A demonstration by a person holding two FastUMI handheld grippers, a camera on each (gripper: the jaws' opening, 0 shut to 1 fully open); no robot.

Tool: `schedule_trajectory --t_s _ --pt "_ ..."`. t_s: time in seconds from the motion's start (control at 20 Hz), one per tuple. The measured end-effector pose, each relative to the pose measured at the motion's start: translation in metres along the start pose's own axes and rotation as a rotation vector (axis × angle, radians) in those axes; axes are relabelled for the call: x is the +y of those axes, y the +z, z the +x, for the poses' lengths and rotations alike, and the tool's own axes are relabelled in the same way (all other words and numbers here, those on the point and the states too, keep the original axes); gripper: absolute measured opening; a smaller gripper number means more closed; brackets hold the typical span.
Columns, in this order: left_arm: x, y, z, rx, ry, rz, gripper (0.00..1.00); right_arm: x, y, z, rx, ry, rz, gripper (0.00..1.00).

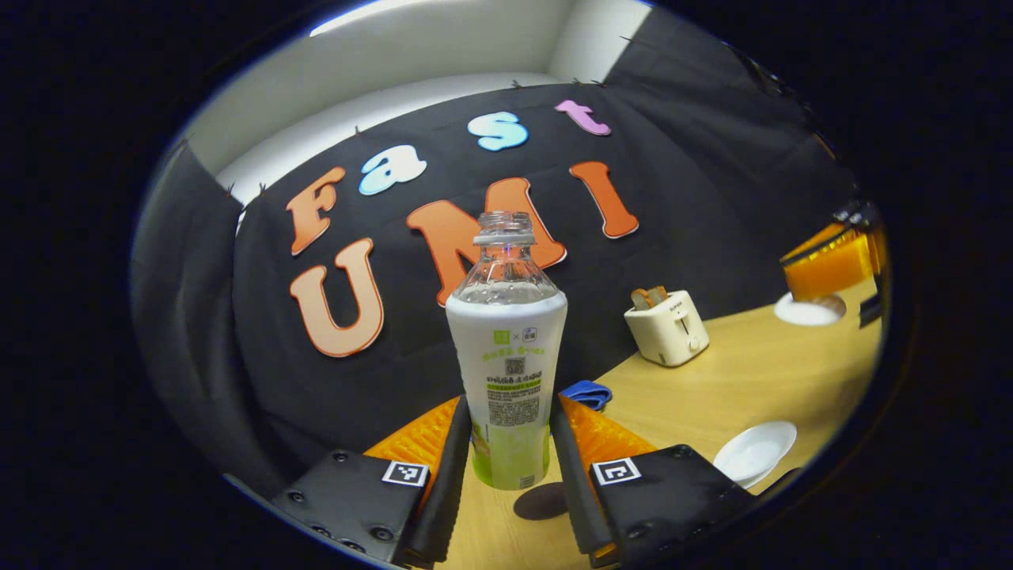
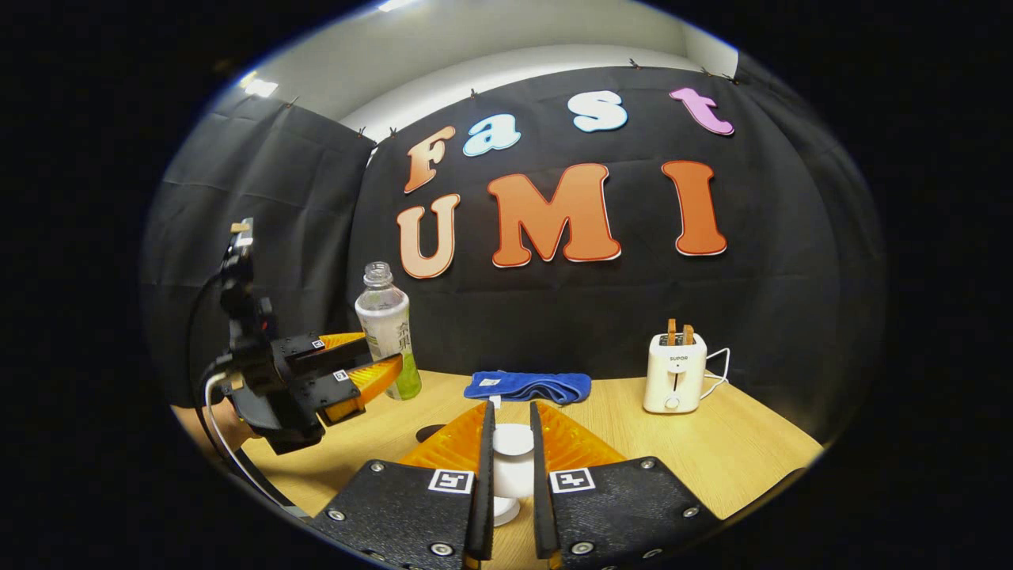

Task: Open the teacup lid with one hand, grasp the water bottle and pour water into the teacup with the other hand; after pouring, place the water bottle on the coaster and then close the teacup lid.

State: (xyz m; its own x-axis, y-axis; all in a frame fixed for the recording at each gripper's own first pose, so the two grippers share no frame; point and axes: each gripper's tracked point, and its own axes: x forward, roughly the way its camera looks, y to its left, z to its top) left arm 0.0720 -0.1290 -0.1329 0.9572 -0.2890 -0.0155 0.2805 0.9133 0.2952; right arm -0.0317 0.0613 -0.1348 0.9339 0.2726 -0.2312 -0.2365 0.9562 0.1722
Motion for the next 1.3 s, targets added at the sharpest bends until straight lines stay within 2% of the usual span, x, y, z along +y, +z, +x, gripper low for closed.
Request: schedule_trajectory --t_s 0.2,0.25,0.3,0.35,0.5,0.65,0.7,0.75,0.9,1.15,1.3 --pt "0.027 -0.019 0.018 0.073 0.055 -0.169 0.58 -0.002 0.003 0.002 -0.004 0.0 0.0 0.21" --pt "0.027 -0.026 0.022 0.093 0.055 -0.21 0.6 -0.001 0.003 0.002 -0.003 0.004 0.001 0.21" --pt "0.032 -0.034 0.028 0.113 0.061 -0.253 0.58 -0.001 0.002 0.003 -0.003 0.004 0.002 0.21" --pt "0.035 -0.039 0.034 0.128 0.06 -0.302 0.6 0.001 0.0 0.003 0.0 0.009 0.003 0.21" --pt "0.039 -0.062 0.055 0.177 0.072 -0.388 0.61 0.004 -0.004 0.005 0.01 0.016 -0.001 0.21" --pt "0.04 -0.087 0.062 0.225 0.078 -0.42 0.63 0.007 -0.007 0.007 0.021 0.027 -0.009 0.21" --pt "0.035 -0.095 0.064 0.244 0.074 -0.432 0.61 0.008 -0.009 0.007 0.024 0.03 -0.01 0.25" --pt "0.032 -0.104 0.066 0.268 0.067 -0.445 0.63 0.008 -0.011 0.009 0.026 0.031 -0.009 0.25" --pt "0.019 -0.127 0.073 0.326 0.044 -0.475 0.58 0.009 -0.018 0.013 0.043 0.038 -0.003 0.21" --pt "0.012 -0.155 0.073 0.405 0.043 -0.479 0.61 0.009 -0.03 0.015 0.072 0.045 -0.004 0.21" --pt "0.009 -0.162 0.073 0.414 0.035 -0.456 0.63 0.011 -0.036 0.017 0.083 0.051 -0.005 0.21"
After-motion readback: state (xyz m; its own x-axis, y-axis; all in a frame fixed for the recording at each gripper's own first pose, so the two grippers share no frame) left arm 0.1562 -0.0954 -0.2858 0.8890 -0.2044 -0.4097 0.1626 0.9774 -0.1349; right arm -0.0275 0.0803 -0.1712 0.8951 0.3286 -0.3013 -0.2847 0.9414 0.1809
